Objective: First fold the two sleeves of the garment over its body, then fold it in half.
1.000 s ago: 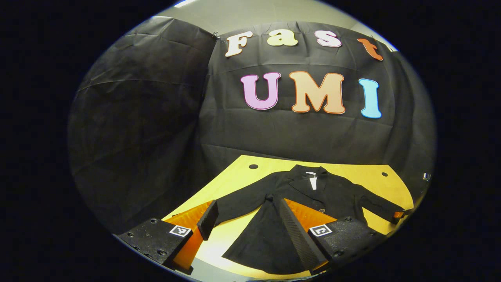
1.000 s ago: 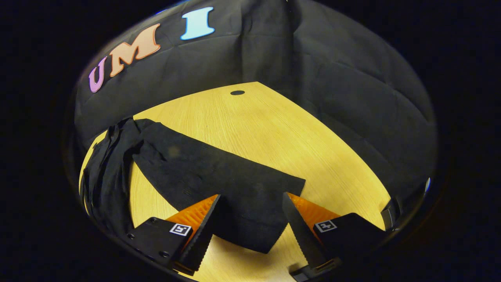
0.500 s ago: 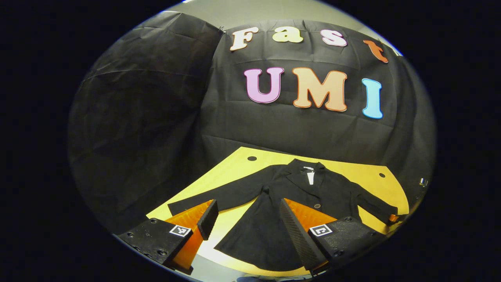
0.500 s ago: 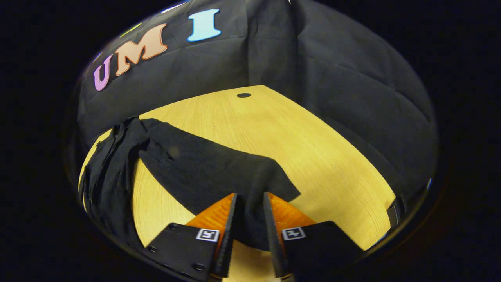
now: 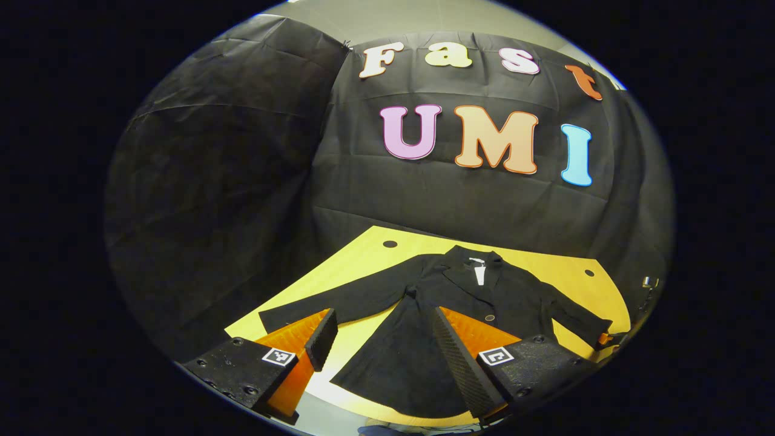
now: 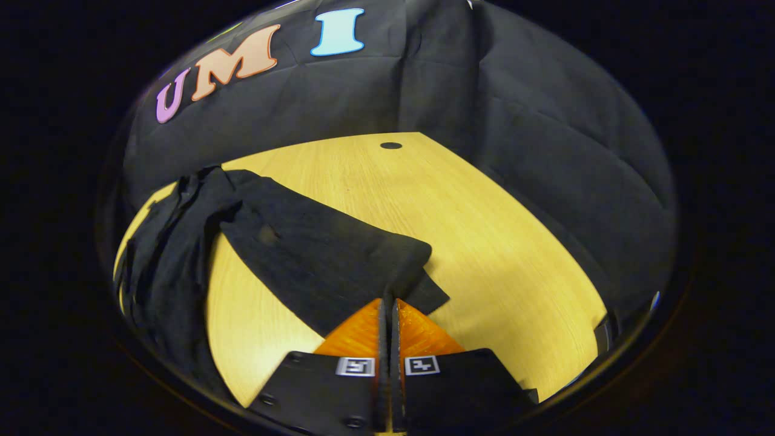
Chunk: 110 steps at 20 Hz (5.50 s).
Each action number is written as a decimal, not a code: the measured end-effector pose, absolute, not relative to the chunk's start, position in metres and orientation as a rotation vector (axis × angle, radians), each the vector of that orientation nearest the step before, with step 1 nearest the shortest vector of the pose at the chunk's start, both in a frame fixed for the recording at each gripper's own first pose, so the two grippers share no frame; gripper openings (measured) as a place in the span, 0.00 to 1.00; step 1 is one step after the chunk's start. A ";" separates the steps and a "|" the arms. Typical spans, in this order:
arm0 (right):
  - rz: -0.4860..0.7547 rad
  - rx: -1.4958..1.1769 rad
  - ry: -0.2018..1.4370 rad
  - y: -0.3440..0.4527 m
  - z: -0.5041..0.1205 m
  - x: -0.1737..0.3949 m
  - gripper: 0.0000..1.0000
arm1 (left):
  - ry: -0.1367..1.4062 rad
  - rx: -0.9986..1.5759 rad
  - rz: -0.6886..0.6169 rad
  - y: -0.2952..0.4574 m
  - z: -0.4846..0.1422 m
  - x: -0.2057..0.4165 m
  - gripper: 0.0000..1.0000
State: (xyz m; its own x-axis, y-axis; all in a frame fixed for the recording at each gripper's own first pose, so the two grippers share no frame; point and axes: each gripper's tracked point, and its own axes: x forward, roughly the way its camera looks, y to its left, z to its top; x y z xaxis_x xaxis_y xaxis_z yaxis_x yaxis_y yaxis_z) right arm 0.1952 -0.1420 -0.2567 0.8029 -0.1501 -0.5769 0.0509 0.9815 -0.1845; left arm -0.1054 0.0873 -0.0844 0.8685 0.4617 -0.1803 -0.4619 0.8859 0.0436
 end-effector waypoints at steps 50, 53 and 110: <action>0.581 -0.416 0.431 0.484 -0.222 0.252 0.02 | 0.420 -0.097 0.463 0.298 -0.148 -0.114 0.96; 0.624 -0.461 0.491 0.504 -0.260 0.246 0.04 | 0.437 -0.145 0.509 0.304 -0.159 -0.114 0.96; 0.130 -0.295 0.022 0.163 -0.027 0.093 0.98 | 0.677 -0.071 0.534 0.303 -0.274 -0.102 0.04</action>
State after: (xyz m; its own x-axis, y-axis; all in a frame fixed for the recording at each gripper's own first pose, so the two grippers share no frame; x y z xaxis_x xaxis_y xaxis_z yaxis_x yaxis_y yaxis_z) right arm 0.0930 0.1633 -0.0268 0.9913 0.1249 -0.0408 -0.1314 0.9484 -0.2886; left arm -0.1020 0.3035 -0.2737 0.6509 0.4468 -0.6137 -0.4922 0.8639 0.1069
